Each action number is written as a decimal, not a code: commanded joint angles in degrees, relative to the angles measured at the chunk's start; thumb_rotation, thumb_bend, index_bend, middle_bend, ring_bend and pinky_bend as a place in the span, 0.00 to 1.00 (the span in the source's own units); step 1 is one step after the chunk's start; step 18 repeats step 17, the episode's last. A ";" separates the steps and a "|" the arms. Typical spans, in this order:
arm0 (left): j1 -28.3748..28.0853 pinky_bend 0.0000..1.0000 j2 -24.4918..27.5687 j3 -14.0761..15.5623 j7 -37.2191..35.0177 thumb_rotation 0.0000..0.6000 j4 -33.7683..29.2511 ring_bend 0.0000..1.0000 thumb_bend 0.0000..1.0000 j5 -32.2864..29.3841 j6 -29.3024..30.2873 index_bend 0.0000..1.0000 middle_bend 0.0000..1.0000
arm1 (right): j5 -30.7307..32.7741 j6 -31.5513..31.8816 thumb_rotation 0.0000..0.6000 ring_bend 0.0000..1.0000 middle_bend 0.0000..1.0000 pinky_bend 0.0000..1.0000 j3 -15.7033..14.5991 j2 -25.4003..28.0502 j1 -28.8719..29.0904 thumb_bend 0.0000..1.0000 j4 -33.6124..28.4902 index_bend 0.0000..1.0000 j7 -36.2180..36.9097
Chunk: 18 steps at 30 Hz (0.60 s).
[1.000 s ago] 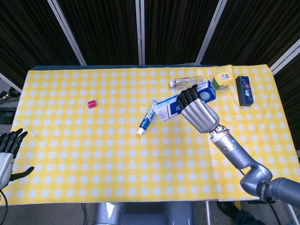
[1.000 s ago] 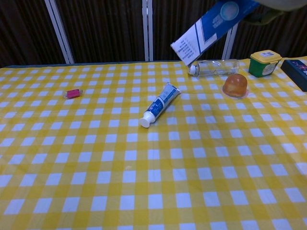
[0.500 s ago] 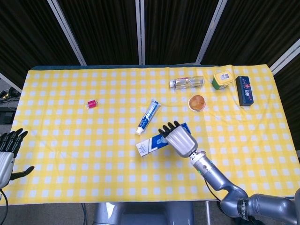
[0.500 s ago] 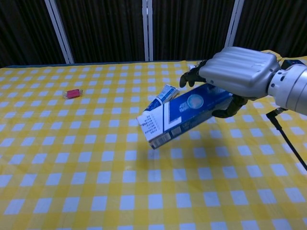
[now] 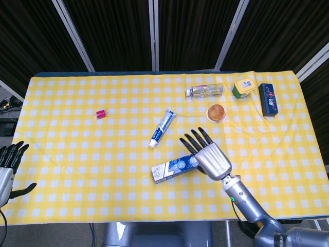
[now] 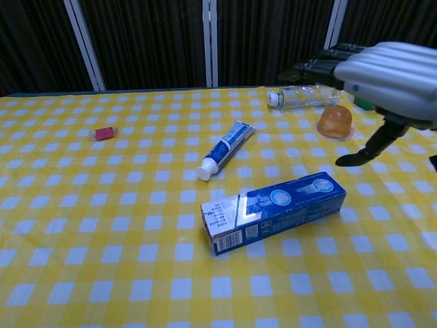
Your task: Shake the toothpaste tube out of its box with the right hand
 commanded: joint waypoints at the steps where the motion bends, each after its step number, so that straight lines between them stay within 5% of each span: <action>1: 0.16 0.00 0.00 0.15 0.06 1.00 -0.05 0.00 0.00 0.59 0.46 0.00 0.00 | -5.73 9.15 1.00 0.00 0.09 0.01 -3.11 4.49 -6.40 0.00 4.34 0.09 8.66; 9: 0.39 0.00 -0.44 0.47 0.80 1.00 0.05 0.00 0.00 1.46 0.95 0.00 0.00 | -10.16 21.19 1.00 0.00 0.02 0.00 -5.83 7.61 -14.55 0.00 14.81 0.08 13.53; 18: 0.80 0.00 -0.43 0.65 0.76 1.00 0.02 0.00 0.00 2.05 1.74 0.00 0.00 | -7.60 22.92 1.00 0.00 0.00 0.00 -6.50 10.39 -19.93 0.00 13.86 0.05 14.27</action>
